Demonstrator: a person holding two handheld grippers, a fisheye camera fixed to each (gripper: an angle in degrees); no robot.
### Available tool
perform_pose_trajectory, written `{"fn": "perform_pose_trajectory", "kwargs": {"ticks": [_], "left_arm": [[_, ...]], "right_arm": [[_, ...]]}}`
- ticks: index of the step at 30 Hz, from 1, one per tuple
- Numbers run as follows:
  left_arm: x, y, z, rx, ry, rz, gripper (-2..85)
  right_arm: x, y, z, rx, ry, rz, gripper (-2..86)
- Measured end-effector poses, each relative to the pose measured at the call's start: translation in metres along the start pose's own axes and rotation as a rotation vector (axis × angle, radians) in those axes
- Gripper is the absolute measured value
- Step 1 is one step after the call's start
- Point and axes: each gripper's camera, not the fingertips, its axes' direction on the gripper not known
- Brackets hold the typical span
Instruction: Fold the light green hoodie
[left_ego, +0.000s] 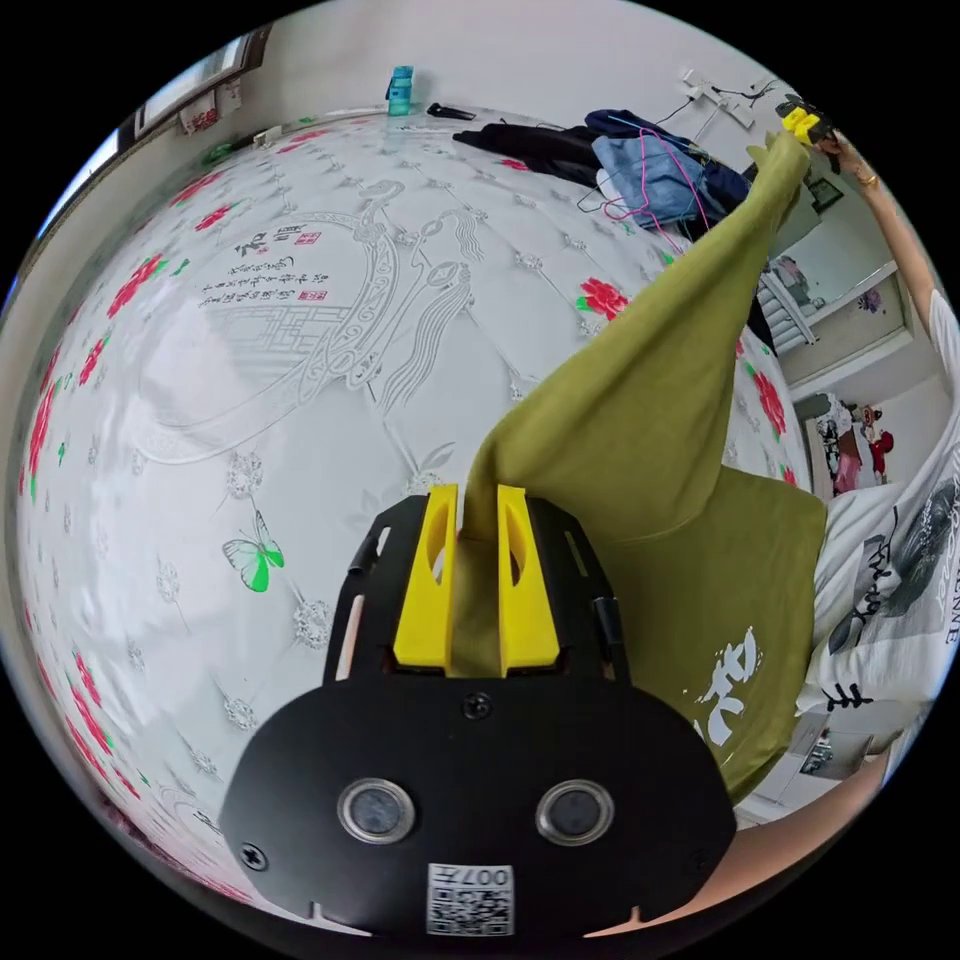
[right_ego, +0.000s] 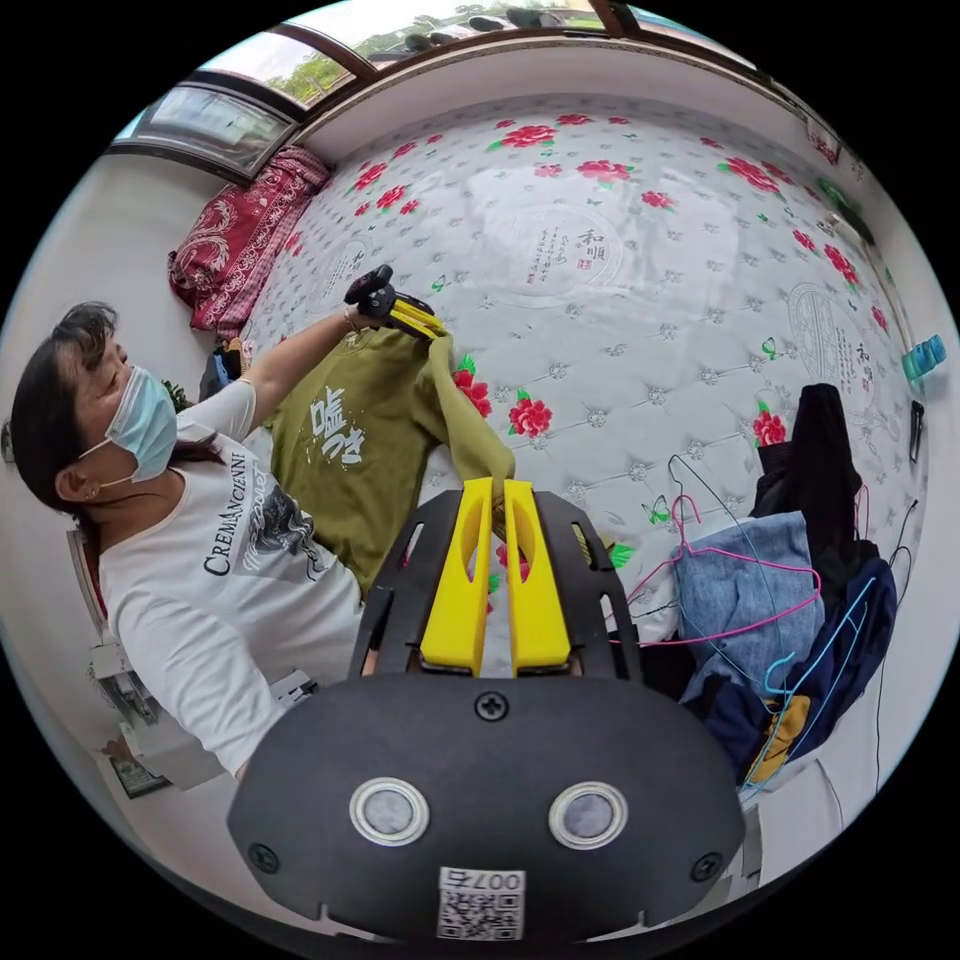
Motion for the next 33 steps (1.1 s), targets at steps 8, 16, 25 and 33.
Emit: {"fn": "perform_pose_trajectory", "kwargs": {"ticks": [8, 16, 25, 33], "left_arm": [[-0.002, -0.005, -0.034, 0.037, -0.016, -0.059, -0.7], [0.004, 0.015, -0.071, 0.151, 0.027, -0.127, -0.9], [0.021, 0.038, -0.076, 0.111, 0.007, -0.093, -0.3], [0.025, 0.080, -0.076, -0.025, 0.004, -0.127, 4.9]], "right_arm": [[-0.099, 0.029, 0.005, 0.120, -0.099, -0.146, 0.0], [-0.241, 0.061, 0.201, -0.118, -0.288, -0.194, 0.0], [-0.269, 0.060, 0.409, -0.159, -0.192, -0.010, 0.1], [-0.333, 0.035, 0.466, -0.256, 0.115, -0.102, 2.4]]}}
